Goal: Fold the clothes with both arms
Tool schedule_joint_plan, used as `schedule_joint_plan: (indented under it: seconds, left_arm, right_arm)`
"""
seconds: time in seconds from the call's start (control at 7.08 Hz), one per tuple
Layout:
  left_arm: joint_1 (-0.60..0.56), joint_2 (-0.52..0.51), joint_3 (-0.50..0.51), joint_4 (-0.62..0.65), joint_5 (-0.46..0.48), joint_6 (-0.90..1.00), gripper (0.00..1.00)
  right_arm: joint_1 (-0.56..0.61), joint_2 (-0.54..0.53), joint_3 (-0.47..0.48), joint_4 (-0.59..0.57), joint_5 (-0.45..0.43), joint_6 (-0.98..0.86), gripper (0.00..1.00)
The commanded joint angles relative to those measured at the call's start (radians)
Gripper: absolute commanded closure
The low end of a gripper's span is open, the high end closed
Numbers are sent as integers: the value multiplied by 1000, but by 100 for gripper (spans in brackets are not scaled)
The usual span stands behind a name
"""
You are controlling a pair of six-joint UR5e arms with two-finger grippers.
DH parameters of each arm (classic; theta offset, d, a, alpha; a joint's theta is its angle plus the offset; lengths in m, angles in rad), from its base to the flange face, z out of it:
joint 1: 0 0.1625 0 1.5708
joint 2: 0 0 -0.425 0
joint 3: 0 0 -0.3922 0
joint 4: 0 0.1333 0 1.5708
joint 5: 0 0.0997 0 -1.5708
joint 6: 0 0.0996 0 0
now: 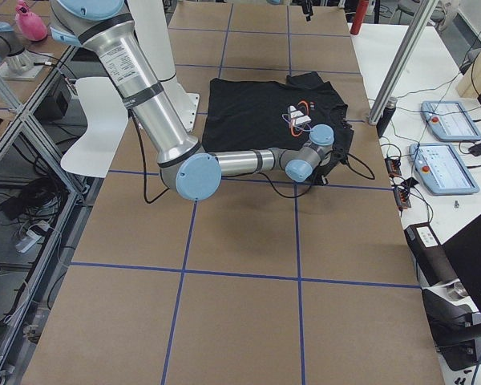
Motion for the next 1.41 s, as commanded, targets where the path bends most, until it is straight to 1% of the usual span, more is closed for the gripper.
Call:
schedule_joint_plan:
  seconds: [0.0,0.14,0.42,0.57,0.71,0.85,0.99,1.13,1.27]
  left_arm:
    - [0,0,0,0,0,0,0]
    - [0,0,0,0,1,0,0]
    - [0,-1,0,0,0,0,0]
    - [-1,-3,1,0,0,0,0]
    - [0,-3,1,0,0,0,0]
    - [-1,-3,1,0,0,0,0]
    - [0,-3,3,0,1,0,0]
    - [-1,-1,1,0,0,0,0]
    - [-2,2,1,0,0,0,0]
  right_arm:
    - [2,0,4,0,4,0,100]
    - [15,2,21,-2,16,2,100]
    - [68,13,41,-3,133,11,100]
    - [66,17,79,-2,156,93,100]
    - [45,37,116,0,161,206,100]
    - [4,81,121,0,156,280,100]
    - [-39,133,110,-5,121,358,100]
    - [-70,179,84,-5,54,402,100]
    - [-81,241,26,-5,34,407,100]
